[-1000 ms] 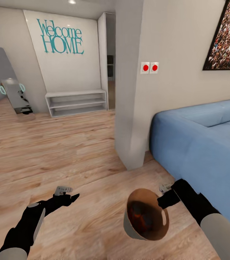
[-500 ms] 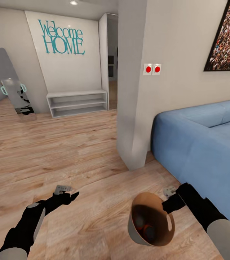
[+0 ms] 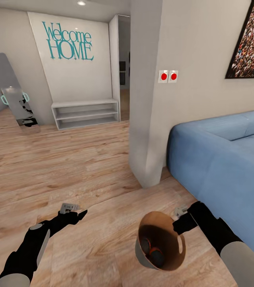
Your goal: Put the three can of soda from the living room inside the tash can in the kitchen.
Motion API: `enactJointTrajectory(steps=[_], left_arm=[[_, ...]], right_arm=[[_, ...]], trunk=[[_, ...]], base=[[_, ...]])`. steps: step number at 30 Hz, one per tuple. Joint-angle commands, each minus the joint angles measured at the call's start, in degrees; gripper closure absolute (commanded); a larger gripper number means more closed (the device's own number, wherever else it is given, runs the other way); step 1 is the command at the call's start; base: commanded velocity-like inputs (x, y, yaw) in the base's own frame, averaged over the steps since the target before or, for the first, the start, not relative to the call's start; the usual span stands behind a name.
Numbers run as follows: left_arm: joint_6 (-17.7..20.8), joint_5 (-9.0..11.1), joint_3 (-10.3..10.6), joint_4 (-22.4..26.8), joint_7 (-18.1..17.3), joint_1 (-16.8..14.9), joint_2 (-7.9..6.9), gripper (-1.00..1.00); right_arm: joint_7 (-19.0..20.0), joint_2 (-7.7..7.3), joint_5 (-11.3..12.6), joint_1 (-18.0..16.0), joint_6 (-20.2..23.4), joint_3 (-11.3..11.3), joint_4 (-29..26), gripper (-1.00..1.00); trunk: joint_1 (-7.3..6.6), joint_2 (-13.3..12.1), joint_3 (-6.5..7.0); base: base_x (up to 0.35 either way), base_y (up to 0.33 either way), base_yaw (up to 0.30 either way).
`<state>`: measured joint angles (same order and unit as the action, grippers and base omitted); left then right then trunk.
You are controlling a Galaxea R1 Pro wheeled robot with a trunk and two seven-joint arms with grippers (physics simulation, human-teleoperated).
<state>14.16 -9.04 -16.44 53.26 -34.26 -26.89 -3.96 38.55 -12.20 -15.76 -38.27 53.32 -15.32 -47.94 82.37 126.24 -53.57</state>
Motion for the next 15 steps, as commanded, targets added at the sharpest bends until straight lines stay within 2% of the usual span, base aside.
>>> enactJointTrajectory(steps=[1,11,15], left_arm=[[-0.10,0.00,0.00,-0.06,0.02,0.00,0.00,-1.00],[-2.30,-0.25,-0.14,-0.50,0.15,0.06,0.00,-1.00],[-2.36,-0.36,-0.10,-0.53,0.16,0.08,0.06,-1.00]], right_arm=[[0.30,0.09,2.76,-0.03,0.92,0.03,-0.06,1.00],[0.22,0.47,2.78,0.03,1.00,-0.36,-0.13,1.00],[0.21,0.50,2.83,0.03,1.06,-0.40,-0.13,1.00]], trunk=[[-0.01,0.00,0.01],[-0.01,0.00,0.01],[0.87,1.61,-0.71]], base=[[0.000,0.000,0.000],[0.000,0.000,0.000],[0.000,0.000,0.000]])
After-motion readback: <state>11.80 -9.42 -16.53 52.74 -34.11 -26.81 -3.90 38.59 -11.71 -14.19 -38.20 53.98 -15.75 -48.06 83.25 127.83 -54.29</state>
